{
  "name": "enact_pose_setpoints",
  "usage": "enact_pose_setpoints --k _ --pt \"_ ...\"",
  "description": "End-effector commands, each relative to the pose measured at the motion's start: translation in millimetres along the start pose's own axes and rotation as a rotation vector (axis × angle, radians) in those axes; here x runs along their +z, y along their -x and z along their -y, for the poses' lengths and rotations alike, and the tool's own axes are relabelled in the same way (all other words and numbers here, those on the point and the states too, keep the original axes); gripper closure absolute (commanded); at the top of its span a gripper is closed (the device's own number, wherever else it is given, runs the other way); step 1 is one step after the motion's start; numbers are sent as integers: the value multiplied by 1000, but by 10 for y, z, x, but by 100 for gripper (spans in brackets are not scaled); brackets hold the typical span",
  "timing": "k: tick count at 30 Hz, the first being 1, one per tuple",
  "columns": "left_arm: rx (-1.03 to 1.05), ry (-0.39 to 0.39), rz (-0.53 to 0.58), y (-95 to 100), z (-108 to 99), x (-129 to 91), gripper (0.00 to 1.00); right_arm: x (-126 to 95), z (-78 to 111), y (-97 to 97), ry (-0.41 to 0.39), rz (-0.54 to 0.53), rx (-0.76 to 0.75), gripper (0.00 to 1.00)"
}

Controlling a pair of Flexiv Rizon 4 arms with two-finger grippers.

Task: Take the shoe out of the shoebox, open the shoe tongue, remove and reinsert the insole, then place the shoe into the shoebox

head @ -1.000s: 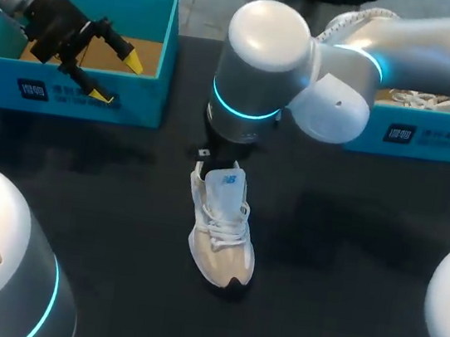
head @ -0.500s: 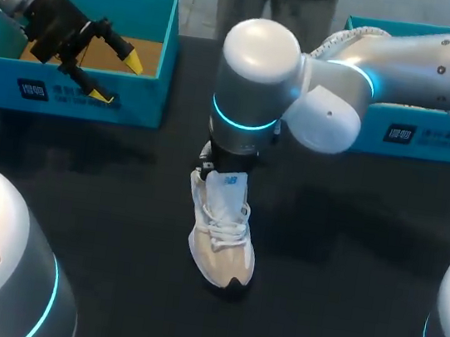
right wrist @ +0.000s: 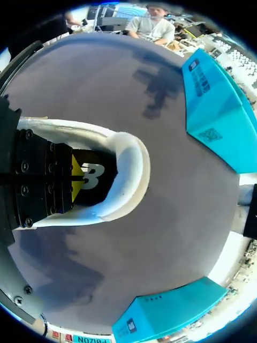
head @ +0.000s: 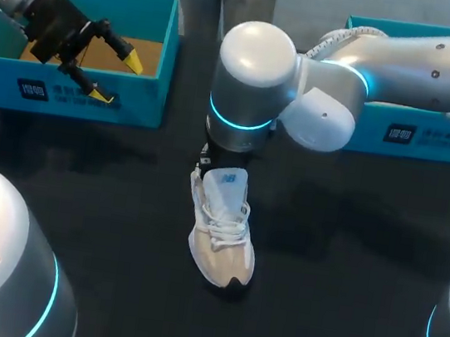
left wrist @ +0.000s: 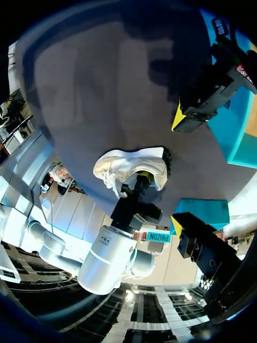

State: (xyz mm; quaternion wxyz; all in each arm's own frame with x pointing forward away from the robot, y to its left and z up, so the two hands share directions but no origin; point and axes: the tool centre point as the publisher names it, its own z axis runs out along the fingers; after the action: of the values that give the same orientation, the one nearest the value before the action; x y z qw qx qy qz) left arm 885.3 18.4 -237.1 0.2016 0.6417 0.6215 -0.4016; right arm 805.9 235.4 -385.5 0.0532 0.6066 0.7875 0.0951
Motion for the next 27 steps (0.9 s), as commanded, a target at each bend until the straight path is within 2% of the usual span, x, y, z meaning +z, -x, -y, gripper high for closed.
enact_pose_setpoints --k 1,9,15,17,27 --pt "1 1 -3 1 8 -7 0 125 -71 -17 -31 -12 -11 100" --pt "1 1 -3 1 8 -7 0 219 -39 -6 -70 -31 -9 100" --pt "1 1 -3 1 8 -7 0 -40 -66 -11 -38 -2 -19 100" --pt "1 1 -3 1 8 -7 0 -56 -89 5 -27 -1 -25 100" --pt "1 1 -3 1 8 -7 0 280 -94 20 -85 -44 -27 100"
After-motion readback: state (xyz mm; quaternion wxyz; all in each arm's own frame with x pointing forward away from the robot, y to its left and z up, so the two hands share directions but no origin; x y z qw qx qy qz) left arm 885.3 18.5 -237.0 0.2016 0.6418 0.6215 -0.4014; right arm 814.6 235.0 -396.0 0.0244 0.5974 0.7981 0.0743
